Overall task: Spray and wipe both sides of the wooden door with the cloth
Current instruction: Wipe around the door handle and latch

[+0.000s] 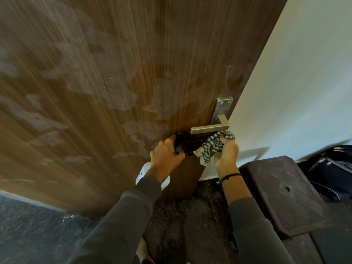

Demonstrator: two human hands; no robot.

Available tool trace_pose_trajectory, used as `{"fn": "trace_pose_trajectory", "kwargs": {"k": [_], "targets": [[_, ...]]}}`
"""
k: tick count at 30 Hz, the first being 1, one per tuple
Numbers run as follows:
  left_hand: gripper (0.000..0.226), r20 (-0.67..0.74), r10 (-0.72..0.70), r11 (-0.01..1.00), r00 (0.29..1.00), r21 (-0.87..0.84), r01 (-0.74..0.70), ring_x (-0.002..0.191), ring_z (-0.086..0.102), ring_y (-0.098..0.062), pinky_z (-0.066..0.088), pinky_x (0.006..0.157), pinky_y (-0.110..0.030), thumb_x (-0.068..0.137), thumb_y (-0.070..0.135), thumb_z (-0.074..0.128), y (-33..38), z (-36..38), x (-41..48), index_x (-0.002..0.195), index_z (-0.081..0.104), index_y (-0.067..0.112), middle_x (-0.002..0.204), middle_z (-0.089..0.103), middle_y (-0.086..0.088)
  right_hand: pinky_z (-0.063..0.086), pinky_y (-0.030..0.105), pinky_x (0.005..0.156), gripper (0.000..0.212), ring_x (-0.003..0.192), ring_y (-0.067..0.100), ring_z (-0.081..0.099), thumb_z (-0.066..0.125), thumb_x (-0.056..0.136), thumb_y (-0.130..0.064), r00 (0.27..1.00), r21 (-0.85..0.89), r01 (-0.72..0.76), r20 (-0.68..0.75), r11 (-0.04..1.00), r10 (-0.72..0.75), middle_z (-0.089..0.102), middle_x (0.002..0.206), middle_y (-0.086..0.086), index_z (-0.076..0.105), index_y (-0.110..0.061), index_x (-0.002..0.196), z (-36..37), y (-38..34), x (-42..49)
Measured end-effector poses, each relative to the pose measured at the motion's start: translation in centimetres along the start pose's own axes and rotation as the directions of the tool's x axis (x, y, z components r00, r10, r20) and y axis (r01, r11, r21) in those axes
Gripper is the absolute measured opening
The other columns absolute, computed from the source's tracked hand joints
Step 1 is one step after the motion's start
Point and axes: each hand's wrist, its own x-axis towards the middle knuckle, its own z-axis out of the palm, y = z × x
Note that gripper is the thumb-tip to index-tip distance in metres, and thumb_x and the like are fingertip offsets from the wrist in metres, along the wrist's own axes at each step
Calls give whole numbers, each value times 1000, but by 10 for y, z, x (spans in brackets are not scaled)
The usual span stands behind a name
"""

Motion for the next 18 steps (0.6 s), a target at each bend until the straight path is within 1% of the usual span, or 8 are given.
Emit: {"fn": "trace_pose_trajectory", "kwargs": {"k": [2, 4, 6, 8, 11, 12, 15, 18], "targets": [[49, 10, -3, 1000, 1000, -24, 3, 112, 61, -31, 46, 92, -42, 95, 31, 60, 1, -1, 0, 143, 52, 21, 120, 63, -12, 53, 34, 71, 15, 93, 21, 65, 53, 97, -2, 995, 40, -102, 11, 994, 102, 67, 105, 10, 61, -7, 109, -9, 4, -6], [47, 15, -6, 999, 1000, -50, 6, 110, 62, -31, 44, 88, -39, 95, 31, 61, 1, -3, 0, 140, 54, 20, 117, 64, -11, 54, 36, 75, 23, 100, 24, 66, 55, 98, -6, 989, 21, -146, 20, 989, 146, 68, 111, 12, 61, -5, 120, -17, 11, -10], [41, 4, 7, 996, 1000, -94, -7, 103, 64, -31, 44, 80, -35, 94, 29, 61, -2, -4, -1, 133, 59, 19, 107, 65, -9, 55, 35, 73, 28, 102, 23, 67, 57, 98, -8, 994, 14, -107, 19, 994, 107, 69, 112, 10, 59, -6, 126, -19, 14, -15], [41, -18, 11, 990, 1000, -140, -13, 94, 65, -32, 46, 75, -36, 93, 30, 61, -7, -6, -7, 132, 60, 17, 95, 64, -6, 53, 30, 68, 22, 94, 19, 66, 58, 99, -9, 1000, -29, -24, 13, 999, 24, 68, 105, 6, 59, -10, 121, -13, 13, -21], [62, -80, -13, 981, 997, -191, -3, 83, 65, -32, 55, 74, -44, 83, 46, 51, -18, -9, -17, 141, 52, 25, 89, 67, -9, 51, 29, 65, 22, 89, 16, 64, 59, 100, -12, 1000, -80, -24, 10, 997, 25, 65, 103, 5, 55, -12, 122, -1, 21, -27], [63, -98, -20, 978, 995, -208, -1, 79, 65, -31, 55, 72, -45, 82, 46, 50, -22, -8, -19, 141, 50, 25, 86, 67, -8, 52, 30, 67, 24, 89, 17, 65, 59, 100, -13, 999, -91, -37, 11, 995, 38, 66, 105, 7, 56, -10, 124, 1, 27, -30], [47, -140, -26, 977, 990, -214, -5, 71, 63, -22, 48, 64, -36, 91, 29, 61, -28, -7, -19, 136, 52, 20, 80, 68, -3, 58, 34, 75, 25, 91, 20, 67, 60, 99, -11, 996, -55, -52, -70, 997, 48, 68, 114, 13, 60, -7, 124, 0, 38, -33], [43, -122, -22, 980, 992, -200, -3, 70, 63, -23, 44, 64, -34, 92, 25, 63, -31, -7, -18, 135, 57, 18, 77, 66, -3, 56, 36, 71, 21, 94, 23, 67, 59, 98, -9, 989, 6, -100, -105, 995, 100, 67, 110, 12, 62, -8, 118, -2, 43, -39]]}}
